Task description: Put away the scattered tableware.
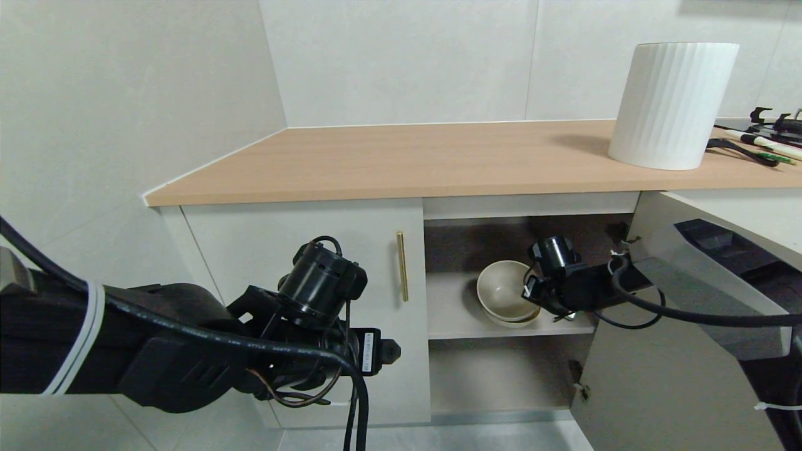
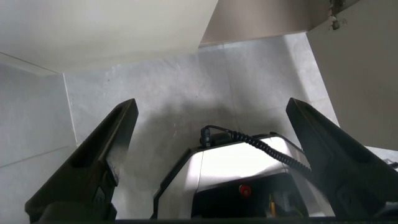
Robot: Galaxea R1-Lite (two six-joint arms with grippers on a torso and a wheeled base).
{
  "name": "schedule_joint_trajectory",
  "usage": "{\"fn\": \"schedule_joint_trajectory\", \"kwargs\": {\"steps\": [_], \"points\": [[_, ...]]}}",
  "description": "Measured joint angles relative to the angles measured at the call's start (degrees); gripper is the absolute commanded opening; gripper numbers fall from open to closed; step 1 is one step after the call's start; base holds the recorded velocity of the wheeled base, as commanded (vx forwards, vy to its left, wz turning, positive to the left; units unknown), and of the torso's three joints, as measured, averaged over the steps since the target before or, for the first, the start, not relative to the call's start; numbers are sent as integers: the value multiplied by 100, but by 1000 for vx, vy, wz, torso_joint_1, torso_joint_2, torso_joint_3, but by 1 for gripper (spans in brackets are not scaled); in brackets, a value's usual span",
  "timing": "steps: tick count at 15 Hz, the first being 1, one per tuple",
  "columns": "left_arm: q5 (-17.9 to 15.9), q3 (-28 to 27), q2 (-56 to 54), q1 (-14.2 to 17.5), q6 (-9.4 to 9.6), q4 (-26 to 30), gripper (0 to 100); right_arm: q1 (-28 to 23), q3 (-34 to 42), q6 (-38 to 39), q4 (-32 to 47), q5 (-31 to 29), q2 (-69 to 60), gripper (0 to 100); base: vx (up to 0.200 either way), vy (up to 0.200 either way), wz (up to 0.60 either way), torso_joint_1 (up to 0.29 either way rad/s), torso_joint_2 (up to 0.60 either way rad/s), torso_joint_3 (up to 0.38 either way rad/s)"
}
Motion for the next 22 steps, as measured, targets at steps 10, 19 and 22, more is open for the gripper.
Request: {"fn": "schedule_joint_trajectory", "kwargs": {"steps": [10, 19, 22], "points": [[0, 9, -38, 13, 0, 2, 100, 52, 213, 13, 116, 39, -232, 100, 0, 0, 0, 0, 0, 0], [6, 501, -1351, 588, 213, 18, 100, 595, 2950, -742, 189, 1215, -3311, 100, 0, 0, 0, 0, 0, 0], [-5, 779, -1814, 653, 230, 10, 100, 850, 3744, -1215, 540, 1360, -4554, 100, 0, 0, 0, 0, 0, 0]]}}
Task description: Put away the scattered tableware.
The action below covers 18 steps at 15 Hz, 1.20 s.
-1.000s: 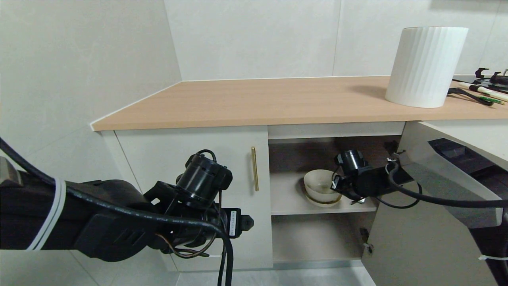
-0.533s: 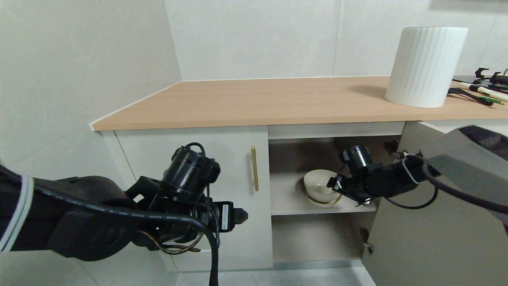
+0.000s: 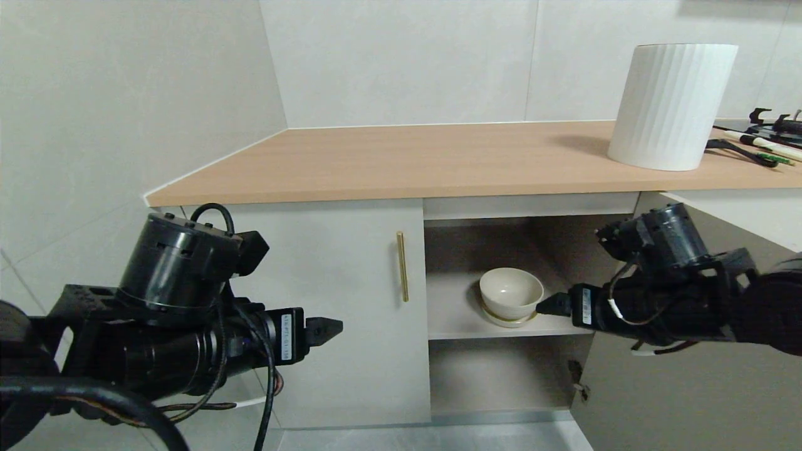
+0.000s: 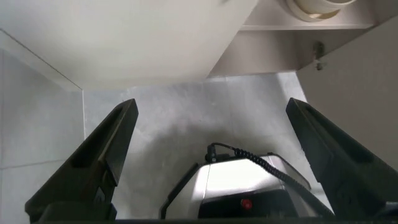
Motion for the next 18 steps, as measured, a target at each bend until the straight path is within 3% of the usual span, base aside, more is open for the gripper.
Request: {"fn": "schedule_joint_trajectory", "kwargs": {"steps": [6, 18], "points": [[0, 277, -328, 113, -11, -7, 100, 154, 789, -485, 852, 469, -1482, 100, 0, 0, 0, 0, 0, 0], [23, 266, -107, -2, -30, -10, 100, 250, 883, -602, 891, 462, -1786, 100, -200, 0, 0, 4, 3, 2]]}}
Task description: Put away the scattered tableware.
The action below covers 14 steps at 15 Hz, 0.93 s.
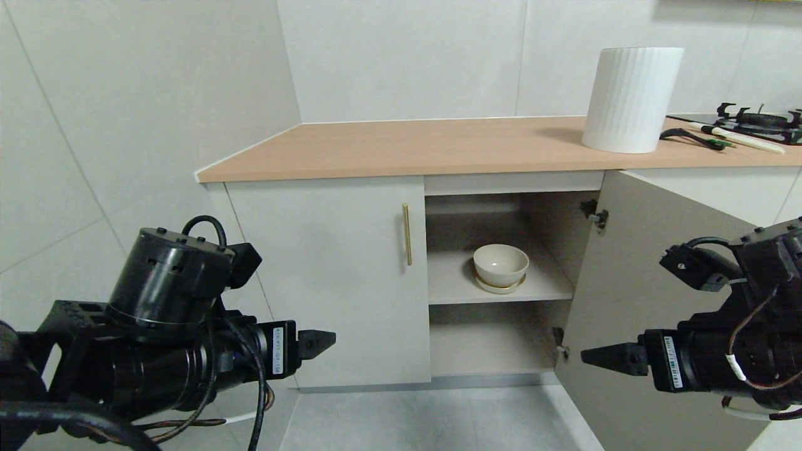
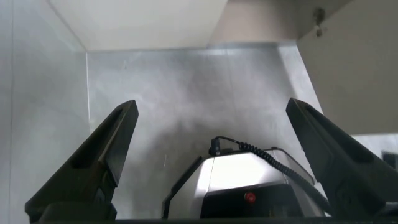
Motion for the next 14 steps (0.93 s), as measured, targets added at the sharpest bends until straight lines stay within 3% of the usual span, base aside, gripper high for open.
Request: {"fn": "schedule_joint_trajectory", "kwargs": {"steps": [3, 14], "points": [[0, 5, 9, -6, 5, 0, 100, -5, 0, -13, 87, -4, 0, 100, -200, 0, 0, 1, 1, 4], [12, 11, 11, -30, 2, 2, 100, -5, -11, -17, 106, -30, -30, 100, 0, 0, 0, 0, 0, 0]]}}
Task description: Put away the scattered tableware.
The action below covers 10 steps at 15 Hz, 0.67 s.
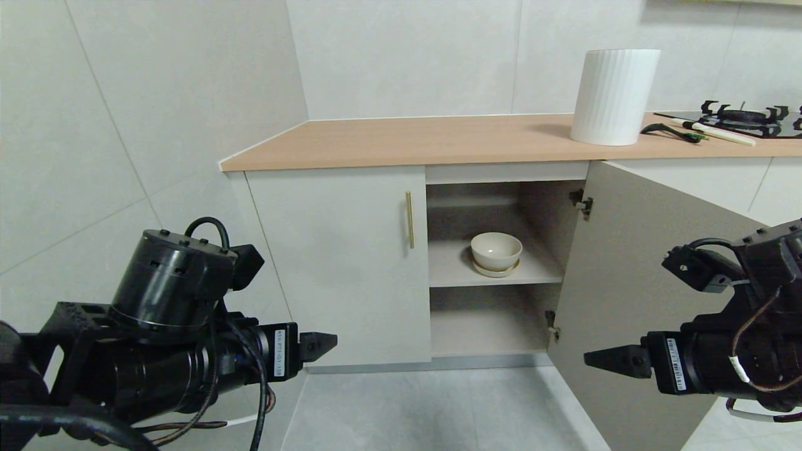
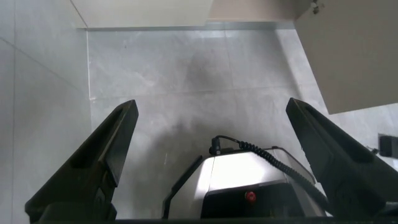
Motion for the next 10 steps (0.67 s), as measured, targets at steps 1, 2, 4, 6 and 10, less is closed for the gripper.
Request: {"fn": "schedule_joint_trajectory", "kwargs": {"steps": [1, 2, 4, 6, 10], "points": [[5, 0, 2, 2, 0, -2, 100, 0, 0, -2, 0, 0, -2, 100, 0, 0, 0, 0, 0, 0], [0, 0, 2, 2, 2, 0, 100, 0, 0, -2, 77, -2, -2, 100, 0, -200, 0, 2, -2, 2], [5, -4, 4, -2, 0, -2, 100, 2, -45, -13, 315, 0, -2, 100, 0, -200, 0, -2, 2, 7], [10, -6, 6, 9, 0, 5, 100, -9, -66, -229, 430, 0, 2, 100, 0, -200, 0, 12, 2, 0], [5, -13, 4, 7, 0, -4, 100, -20, -149, -286, 851, 0, 5, 100, 0, -200, 0, 2, 2, 4]]}}
